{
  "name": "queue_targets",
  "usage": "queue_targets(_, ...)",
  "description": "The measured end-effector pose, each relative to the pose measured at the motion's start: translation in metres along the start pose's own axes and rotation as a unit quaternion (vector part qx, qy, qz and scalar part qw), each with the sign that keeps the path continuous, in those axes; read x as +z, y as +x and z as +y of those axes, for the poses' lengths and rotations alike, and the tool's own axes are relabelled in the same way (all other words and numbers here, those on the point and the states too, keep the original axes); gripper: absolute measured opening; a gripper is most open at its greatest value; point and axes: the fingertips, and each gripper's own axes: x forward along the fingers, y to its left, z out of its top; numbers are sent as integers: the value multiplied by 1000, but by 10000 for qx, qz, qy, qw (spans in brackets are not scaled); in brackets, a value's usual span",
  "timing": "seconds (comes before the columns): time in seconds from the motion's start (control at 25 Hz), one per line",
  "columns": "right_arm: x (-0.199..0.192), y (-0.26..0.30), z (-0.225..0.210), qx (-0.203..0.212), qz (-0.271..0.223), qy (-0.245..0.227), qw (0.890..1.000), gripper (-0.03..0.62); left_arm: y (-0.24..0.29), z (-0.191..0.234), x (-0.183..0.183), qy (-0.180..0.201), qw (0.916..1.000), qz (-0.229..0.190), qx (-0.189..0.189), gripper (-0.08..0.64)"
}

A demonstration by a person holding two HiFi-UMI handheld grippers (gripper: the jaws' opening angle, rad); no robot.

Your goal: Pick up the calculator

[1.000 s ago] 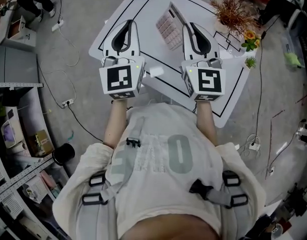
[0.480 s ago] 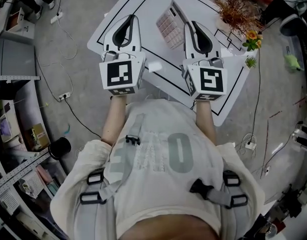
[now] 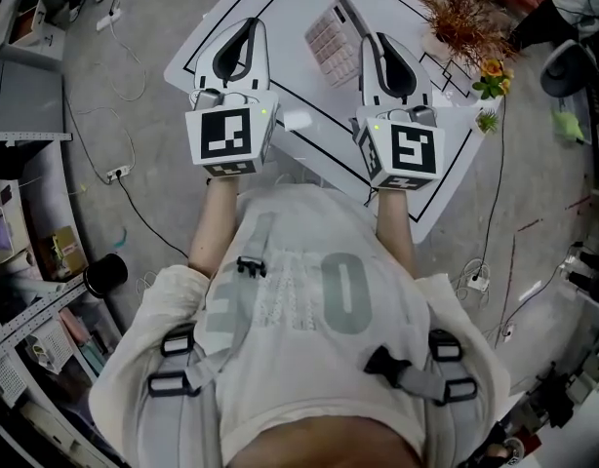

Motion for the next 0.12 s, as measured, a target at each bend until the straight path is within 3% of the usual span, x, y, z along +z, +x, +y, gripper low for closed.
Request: queue_targets(0.12, -2, 3, 0, -5, -45, 112, 9999, 53, 4, 4, 0, 88, 10000, 4, -6, 20)
